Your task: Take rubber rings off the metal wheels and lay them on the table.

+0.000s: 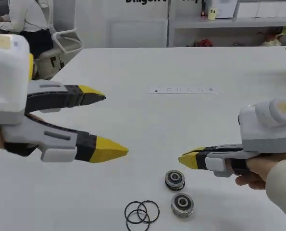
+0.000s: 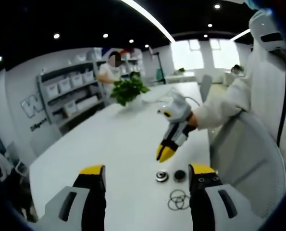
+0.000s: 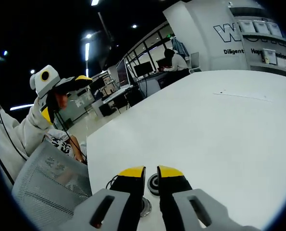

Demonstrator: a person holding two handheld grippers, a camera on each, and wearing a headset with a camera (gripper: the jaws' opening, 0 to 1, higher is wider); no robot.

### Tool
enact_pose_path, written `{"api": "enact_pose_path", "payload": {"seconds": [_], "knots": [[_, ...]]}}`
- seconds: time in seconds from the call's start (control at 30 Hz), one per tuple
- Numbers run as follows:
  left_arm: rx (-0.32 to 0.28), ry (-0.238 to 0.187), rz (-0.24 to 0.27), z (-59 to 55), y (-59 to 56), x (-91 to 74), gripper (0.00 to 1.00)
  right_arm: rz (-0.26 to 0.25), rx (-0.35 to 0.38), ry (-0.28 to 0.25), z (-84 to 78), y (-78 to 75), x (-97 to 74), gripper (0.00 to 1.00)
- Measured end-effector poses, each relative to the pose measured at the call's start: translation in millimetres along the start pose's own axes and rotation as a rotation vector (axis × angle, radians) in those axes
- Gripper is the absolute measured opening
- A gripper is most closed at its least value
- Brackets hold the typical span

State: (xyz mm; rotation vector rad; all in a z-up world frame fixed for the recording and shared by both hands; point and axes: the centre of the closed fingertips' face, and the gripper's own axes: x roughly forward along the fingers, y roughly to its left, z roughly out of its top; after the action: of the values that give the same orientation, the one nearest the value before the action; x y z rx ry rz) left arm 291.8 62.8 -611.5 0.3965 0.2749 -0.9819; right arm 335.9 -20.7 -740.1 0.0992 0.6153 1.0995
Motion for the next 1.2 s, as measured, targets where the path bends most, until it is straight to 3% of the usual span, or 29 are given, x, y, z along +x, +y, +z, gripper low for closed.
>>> {"api": "enact_pose_path", "payload": {"seconds": [0.1, 0.2, 0.27, 0.5, 0.6, 0.7, 1.0, 1.13, 1.2], "knots": [[0.027, -0.018, -0.05, 7.0, -4.5, 19.7, 0.7, -0.012, 0.005, 0.008, -5.0, -4.4, -0.6, 0.09], [0.057, -0.066, -0.12, 15.1, -14.4, 41.8, 0.7, -0.023, 0.0, 0.021, -9.8, -7.6, -0.4, 0.1], [0.05, -0.079, -0.15, 16.0, -18.9, 51.6, 0.7, -0.027, -0.012, 0.042, -16.1, -9.8, 0.0, 0.11], [0.052, -0.13, -0.195, 15.3, -27.6, 90.5, 0.64, -0.033, -0.036, 0.087, -30.8, -19.6, 1.5, 0.13], [0.051, -0.12, -0.202, 5.1, -29.7, 102.2, 0.62, -0.027, -0.047, 0.106, -36.2, -21.2, 2.6, 0.13], [0.039, -0.092, -0.204, -13.2, -29.7, 112.2, 0.6, -0.024, -0.058, 0.126, -42.5, -20.2, 4.6, 0.13], [-0.013, -0.044, -0.181, -56.8, -27.0, 128.8, 0.56, -0.009, -0.083, 0.157, -53.1, -16.8, 9.7, 0.16], [0.008, -0.014, -0.146, -74.4, -22.7, 133.9, 0.45, -0.004, -0.096, 0.157, -55.1, -18.8, 12.3, 0.17], [0.012, 0.0, -0.153, -81.7, -24.8, 136.3, 0.42, -0.006, -0.115, 0.163, -56.4, -19.8, 14.1, 0.17]]}}
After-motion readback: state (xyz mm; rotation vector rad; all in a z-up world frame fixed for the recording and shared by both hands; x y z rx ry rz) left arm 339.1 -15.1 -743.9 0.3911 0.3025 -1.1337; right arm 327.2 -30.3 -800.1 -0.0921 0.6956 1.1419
